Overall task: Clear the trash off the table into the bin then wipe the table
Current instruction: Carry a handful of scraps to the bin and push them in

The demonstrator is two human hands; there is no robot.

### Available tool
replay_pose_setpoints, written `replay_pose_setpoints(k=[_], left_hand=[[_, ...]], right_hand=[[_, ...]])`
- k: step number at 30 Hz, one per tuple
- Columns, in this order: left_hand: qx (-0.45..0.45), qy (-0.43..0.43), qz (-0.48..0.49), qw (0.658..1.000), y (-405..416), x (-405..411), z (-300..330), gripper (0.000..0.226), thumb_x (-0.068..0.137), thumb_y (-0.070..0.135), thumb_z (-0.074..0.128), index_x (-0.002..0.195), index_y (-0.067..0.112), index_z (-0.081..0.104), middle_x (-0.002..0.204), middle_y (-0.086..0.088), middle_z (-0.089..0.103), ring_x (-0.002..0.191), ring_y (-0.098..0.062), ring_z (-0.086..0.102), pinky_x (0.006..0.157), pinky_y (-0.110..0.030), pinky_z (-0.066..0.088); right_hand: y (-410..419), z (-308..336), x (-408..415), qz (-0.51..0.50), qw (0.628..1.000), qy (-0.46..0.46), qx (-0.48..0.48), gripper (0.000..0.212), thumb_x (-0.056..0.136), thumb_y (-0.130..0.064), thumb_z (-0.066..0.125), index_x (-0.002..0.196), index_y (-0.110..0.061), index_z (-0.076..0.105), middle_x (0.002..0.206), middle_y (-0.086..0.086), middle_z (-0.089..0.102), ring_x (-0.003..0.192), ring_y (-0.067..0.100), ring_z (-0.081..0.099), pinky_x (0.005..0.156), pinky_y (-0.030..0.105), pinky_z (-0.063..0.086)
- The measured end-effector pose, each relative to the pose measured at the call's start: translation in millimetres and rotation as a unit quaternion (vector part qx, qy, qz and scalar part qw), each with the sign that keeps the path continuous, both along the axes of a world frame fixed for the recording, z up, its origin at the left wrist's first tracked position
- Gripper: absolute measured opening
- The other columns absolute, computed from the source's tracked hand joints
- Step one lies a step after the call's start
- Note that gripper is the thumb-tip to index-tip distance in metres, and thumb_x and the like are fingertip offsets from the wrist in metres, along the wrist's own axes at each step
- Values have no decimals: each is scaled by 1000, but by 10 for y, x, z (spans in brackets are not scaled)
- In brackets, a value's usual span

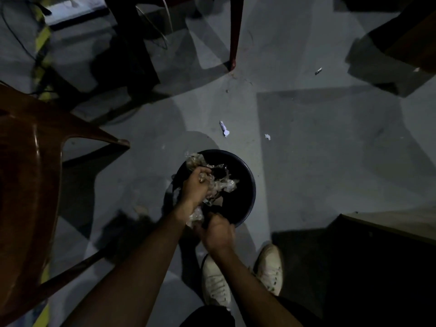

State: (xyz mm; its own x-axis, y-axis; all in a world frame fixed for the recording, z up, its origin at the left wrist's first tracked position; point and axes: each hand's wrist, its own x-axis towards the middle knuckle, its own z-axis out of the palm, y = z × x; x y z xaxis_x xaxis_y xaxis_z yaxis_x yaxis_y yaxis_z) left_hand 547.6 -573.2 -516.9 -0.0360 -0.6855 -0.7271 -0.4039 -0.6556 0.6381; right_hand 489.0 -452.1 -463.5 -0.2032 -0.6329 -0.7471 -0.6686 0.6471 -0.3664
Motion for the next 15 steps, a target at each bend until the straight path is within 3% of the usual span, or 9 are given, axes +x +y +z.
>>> replay_pose_setpoints(k=[3,5,8,9,11,13,15], left_hand=[[20,3,0,1000,-36,64,-5,30,101,11,55,104,36,72,113,-24,74,100,-46,76,86,-69,64],[16,-3,-33,999,-77,102,-34,33,99,23,51,107,43,75,112,-17,78,100,-42,76,91,-66,63],[-19,-58,-166,984,-104,181,119,39,107,20,54,137,38,71,127,0,74,113,-20,70,98,-32,56],[-37,-83,-228,969,-106,221,159,42,107,18,58,145,34,66,132,-2,72,117,-18,68,101,-25,51],[-70,-131,-335,930,-86,271,212,49,105,22,57,150,39,57,132,-9,73,115,-27,71,105,-32,55],[-107,-211,-418,877,-54,246,236,48,103,18,51,147,36,41,117,-17,74,99,-38,73,92,-47,62],[-144,-303,-447,829,0,164,254,43,105,14,53,142,23,32,109,-21,75,92,-43,73,78,-48,59]], right_hand=[[-28,-42,-120,-30,999,13,-8,32,99,-44,61,121,-24,72,120,5,77,115,31,72,95,38,54],[-31,-23,-284,-70,996,49,10,32,98,-41,64,120,-20,73,119,9,76,113,35,72,91,40,57],[-67,-21,-578,-86,990,103,31,28,103,-29,61,123,-11,67,125,15,72,116,36,69,94,42,56],[-91,-35,-652,-95,989,104,36,26,105,-24,59,124,-9,66,126,15,70,117,36,68,95,42,55],[-153,-54,-741,-133,988,74,29,25,104,-20,60,127,-10,66,126,16,69,115,37,68,92,42,55],[-198,-49,-787,-175,984,30,13,28,102,-18,63,129,-10,65,127,17,70,114,38,69,89,40,56],[-209,-36,-816,-201,979,6,-10,31,101,-14,64,131,-6,64,128,19,71,115,40,69,84,34,52]])
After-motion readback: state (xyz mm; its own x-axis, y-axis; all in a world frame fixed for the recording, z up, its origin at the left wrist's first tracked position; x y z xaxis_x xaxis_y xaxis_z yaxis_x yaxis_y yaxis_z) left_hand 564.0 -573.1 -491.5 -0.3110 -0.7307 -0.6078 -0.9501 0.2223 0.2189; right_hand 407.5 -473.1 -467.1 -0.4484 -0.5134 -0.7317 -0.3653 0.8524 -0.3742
